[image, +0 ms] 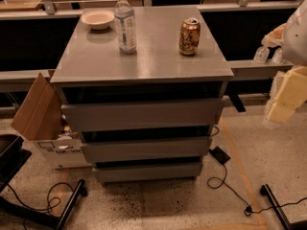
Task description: Open middle drawer
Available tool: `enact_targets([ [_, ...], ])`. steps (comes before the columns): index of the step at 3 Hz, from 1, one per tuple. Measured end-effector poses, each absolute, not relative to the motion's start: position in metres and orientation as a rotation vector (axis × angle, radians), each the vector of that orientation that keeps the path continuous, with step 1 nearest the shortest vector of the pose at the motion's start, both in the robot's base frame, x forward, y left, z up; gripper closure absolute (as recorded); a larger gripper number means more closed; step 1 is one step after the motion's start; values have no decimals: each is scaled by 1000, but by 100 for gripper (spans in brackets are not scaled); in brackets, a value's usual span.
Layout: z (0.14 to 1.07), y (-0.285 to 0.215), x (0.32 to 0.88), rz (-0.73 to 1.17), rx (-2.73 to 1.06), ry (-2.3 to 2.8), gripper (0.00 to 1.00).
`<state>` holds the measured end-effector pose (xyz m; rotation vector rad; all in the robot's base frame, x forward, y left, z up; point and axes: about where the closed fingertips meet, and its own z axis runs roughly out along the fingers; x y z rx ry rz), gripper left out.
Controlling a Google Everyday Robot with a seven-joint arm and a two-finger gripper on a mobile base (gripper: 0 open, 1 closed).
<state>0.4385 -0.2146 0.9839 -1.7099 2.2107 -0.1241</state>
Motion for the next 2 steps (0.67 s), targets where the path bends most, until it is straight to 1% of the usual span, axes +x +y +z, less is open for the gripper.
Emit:
enact_targets([
  [2,962,-209,442,-141,-1672,2209,0],
])
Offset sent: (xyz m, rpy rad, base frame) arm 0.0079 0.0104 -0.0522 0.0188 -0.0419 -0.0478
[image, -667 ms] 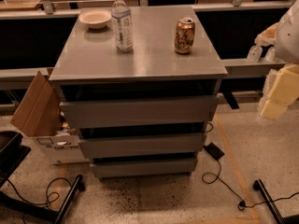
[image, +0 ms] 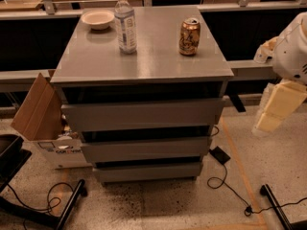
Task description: Open middle drawer
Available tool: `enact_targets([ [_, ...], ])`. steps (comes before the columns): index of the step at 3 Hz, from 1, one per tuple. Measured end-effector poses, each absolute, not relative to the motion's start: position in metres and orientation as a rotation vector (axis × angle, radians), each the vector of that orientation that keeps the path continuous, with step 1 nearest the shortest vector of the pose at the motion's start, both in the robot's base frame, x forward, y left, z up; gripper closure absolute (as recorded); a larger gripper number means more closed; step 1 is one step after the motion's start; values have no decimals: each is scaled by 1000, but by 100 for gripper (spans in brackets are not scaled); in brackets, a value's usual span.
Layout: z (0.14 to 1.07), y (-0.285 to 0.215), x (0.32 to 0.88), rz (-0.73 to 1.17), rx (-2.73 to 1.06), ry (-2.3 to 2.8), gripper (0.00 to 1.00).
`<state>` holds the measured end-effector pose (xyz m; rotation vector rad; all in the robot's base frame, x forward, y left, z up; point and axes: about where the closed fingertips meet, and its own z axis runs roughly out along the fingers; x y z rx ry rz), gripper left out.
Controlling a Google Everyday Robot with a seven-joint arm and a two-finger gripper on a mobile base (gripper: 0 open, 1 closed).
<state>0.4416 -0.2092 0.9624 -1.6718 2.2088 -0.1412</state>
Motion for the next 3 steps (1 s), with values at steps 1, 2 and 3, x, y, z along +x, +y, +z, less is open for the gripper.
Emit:
enact_targets([
  [1,916,-197,433,-73,-1661,2176,0],
  [2,838,-184,429,7,-1672,2154,0],
  [3,744,-161,454,43,-1656,2143,0],
])
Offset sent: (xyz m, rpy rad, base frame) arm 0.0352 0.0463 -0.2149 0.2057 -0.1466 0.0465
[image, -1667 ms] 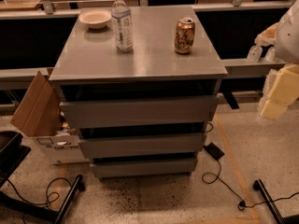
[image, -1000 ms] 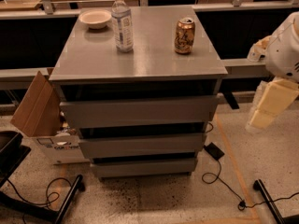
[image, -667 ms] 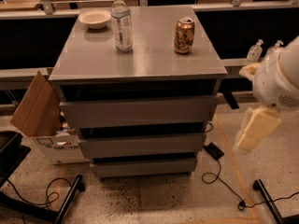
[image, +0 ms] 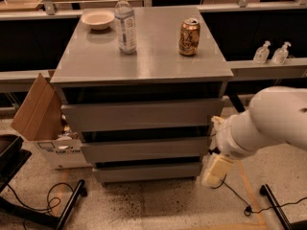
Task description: Open middle drawer
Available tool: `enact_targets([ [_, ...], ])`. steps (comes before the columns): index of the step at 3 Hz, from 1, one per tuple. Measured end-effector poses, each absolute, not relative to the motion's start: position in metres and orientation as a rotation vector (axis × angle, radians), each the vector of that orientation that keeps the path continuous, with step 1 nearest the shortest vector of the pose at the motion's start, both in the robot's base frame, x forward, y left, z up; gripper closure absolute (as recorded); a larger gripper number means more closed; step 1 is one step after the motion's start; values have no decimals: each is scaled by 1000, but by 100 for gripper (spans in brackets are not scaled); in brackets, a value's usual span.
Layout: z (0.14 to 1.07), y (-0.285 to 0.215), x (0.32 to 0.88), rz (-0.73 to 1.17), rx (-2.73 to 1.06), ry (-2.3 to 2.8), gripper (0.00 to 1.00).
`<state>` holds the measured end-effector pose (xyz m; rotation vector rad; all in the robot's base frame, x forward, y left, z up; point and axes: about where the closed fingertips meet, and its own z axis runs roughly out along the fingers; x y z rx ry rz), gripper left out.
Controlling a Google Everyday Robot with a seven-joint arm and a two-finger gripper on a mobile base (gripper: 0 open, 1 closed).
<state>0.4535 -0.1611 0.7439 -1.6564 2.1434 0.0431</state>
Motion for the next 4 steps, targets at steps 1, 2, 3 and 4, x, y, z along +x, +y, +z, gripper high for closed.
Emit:
enact_targets([
  [1,695,-143,485,29,-1617,2144,0],
  [2,653,-129,512,6,-1603,2176,0],
  [3,653,-124,516,-1,-1590,2186,0],
  [4,642,-112,518,-32,-1635,2159,0],
])
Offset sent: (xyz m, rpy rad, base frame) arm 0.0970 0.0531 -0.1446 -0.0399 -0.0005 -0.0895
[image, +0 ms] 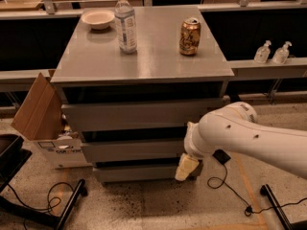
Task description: Open middle drawer
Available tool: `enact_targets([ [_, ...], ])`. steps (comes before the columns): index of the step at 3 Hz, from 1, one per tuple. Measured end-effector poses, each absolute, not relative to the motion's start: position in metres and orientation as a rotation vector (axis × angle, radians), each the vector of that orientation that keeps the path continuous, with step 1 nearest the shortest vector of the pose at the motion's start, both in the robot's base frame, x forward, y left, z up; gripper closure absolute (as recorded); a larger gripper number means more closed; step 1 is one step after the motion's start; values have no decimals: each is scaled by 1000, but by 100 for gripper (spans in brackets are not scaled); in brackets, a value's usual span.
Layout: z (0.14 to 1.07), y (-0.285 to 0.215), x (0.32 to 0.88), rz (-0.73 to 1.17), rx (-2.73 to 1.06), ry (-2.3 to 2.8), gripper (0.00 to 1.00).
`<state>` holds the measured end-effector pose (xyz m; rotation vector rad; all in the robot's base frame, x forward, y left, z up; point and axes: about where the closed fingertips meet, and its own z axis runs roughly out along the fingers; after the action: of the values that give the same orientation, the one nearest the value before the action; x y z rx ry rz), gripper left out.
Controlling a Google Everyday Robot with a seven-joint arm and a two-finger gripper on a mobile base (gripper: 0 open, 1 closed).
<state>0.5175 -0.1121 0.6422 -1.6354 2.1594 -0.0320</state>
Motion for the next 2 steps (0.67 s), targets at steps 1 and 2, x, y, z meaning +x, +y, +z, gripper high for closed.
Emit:
enact_targets([
  [1,607,-87,533,-84,-1726,2123,0],
  [2,555,-60,558,-160,-1869,2068,0],
])
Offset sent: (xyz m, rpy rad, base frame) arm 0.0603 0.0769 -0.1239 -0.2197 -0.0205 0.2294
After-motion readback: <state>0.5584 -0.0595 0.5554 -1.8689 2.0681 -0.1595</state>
